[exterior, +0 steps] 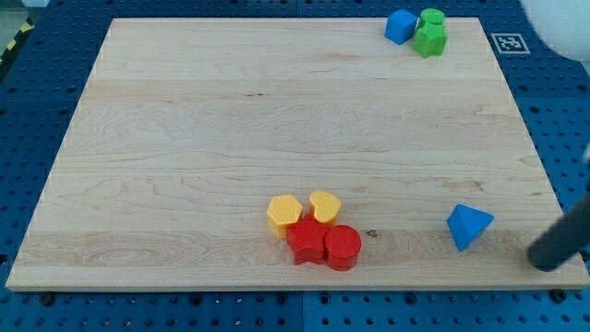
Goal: Move triangle into the green star
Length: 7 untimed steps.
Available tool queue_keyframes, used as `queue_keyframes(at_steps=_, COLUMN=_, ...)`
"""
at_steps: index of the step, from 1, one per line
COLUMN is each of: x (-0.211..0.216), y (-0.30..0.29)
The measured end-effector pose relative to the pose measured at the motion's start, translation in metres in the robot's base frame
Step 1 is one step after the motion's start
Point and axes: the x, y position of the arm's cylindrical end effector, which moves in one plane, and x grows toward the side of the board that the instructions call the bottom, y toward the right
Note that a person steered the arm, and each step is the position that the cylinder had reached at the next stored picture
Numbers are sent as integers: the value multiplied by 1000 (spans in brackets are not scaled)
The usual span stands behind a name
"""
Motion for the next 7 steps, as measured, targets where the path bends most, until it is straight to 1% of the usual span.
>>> queue_keyframes(at_steps=1, x=-30, y=-15)
queue_keyframes(at_steps=2, x=-68, y=-21)
queue_keyframes(at_steps=3, x=-45, y=-9)
queue_keyframes(at_steps=4, x=8, y=6)
queue_keyframes(at_steps=5, x=19, y=-18)
queue_keyframes(at_steps=6, x=1, y=-47)
queue_keyframes(at_steps=7, x=-38, y=-63)
